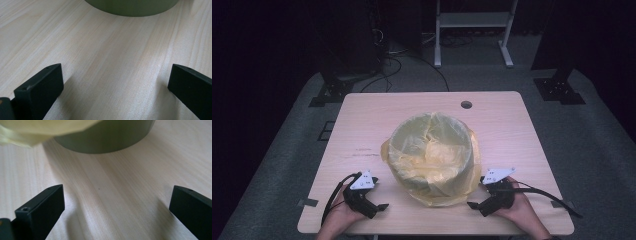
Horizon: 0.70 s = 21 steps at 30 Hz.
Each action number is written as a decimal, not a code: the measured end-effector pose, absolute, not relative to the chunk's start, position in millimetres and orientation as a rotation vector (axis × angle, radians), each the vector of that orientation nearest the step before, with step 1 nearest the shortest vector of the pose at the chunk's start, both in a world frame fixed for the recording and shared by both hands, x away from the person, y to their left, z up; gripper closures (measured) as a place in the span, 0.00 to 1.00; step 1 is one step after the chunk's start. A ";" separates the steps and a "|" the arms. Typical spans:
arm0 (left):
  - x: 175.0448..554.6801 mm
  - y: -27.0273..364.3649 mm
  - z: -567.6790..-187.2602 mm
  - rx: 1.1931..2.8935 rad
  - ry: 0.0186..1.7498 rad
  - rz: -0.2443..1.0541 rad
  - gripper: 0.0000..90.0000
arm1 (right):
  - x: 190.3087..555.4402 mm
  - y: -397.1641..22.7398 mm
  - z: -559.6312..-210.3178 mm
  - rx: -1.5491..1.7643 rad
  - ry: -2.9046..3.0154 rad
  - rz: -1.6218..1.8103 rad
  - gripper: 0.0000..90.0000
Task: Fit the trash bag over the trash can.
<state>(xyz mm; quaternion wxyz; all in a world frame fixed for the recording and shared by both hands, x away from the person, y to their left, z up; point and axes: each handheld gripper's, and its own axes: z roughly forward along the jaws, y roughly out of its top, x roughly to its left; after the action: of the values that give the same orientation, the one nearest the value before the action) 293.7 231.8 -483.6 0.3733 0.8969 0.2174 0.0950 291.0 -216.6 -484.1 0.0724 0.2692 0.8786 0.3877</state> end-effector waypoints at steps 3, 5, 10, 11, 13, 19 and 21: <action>293.7 231.8 -483.6 2.297 0.557 0.243 0.00 | 292.3 -213.9 -487.0 0.796 2.635 1.169 0.00; 293.7 231.8 -483.6 2.297 0.557 0.243 0.00 | 292.8 -212.4 -487.0 0.793 2.636 1.168 0.00; 293.7 231.8 -483.7 2.297 0.557 0.243 0.00 | 292.1 -206.1 -487.5 0.752 2.629 1.116 0.00; 293.7 231.8 -483.7 2.297 0.557 0.243 0.00 | 291.3 -204.0 -487.6 0.733 2.627 1.088 0.00; 293.7 231.8 -483.7 2.298 0.557 0.244 0.00 | 291.3 -202.9 -487.5 0.730 2.631 1.091 0.00; 293.6 231.8 -483.7 2.297 0.557 0.243 0.00 | 291.4 -203.1 -487.6 0.724 2.633 1.092 0.00; 293.6 231.7 -483.7 2.297 0.557 0.243 0.00 | 291.4 -203.1 -487.6 0.724 2.633 1.092 0.00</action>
<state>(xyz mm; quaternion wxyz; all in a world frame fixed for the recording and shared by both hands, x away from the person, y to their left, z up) 293.6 231.7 -483.7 0.3734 0.8968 0.2174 0.0948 291.4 -203.1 -487.6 0.1002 0.2448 0.8908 0.3694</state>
